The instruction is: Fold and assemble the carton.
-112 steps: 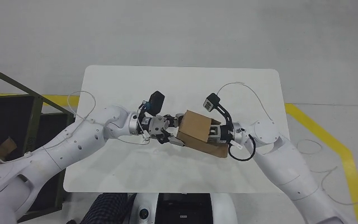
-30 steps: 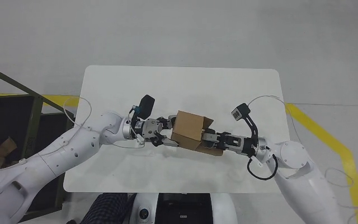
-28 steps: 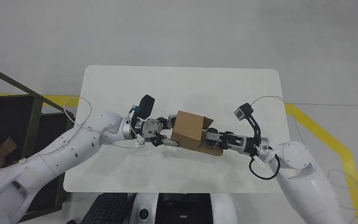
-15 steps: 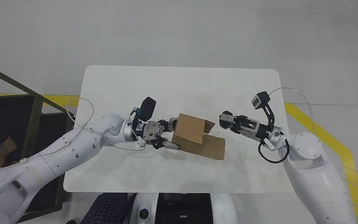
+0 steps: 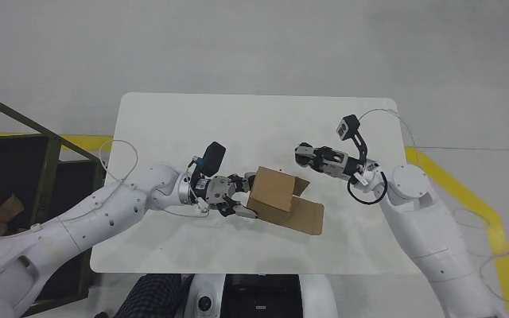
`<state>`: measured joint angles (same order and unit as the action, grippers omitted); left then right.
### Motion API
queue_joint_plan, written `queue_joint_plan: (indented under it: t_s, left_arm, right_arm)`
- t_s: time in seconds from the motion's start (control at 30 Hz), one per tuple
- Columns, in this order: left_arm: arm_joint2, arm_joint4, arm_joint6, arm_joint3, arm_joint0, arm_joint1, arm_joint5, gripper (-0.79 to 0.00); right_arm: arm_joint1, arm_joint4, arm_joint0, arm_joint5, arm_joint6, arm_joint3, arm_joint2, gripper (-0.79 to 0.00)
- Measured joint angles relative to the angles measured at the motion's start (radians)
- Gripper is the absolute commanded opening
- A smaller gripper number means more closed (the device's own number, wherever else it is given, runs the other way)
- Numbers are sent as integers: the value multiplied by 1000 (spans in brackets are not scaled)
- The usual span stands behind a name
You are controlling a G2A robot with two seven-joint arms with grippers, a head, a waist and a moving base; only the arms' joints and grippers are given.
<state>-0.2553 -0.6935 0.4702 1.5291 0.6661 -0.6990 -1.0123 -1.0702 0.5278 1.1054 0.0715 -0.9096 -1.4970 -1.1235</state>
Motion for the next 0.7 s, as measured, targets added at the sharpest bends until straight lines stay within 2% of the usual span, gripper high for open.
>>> queue_joint_plan:
  t_s: [0.17, 0.4, 0.7]
  left_arm:
    - [12, 5, 5, -7, -9, -2, 0, -332]
    - [24, 13, 20, -24, -23, -2, 0, -323]
    - [34, 13, 41, -39, -36, 0, 0, -323]
  right_arm:
    - [-9, 32, -15, 66, -54, 27, 24, -785]
    - [-4, 67, 15, 134, -150, 14, -6, -785]
    - [7, 78, 66, 147, -197, -42, -48, -785]
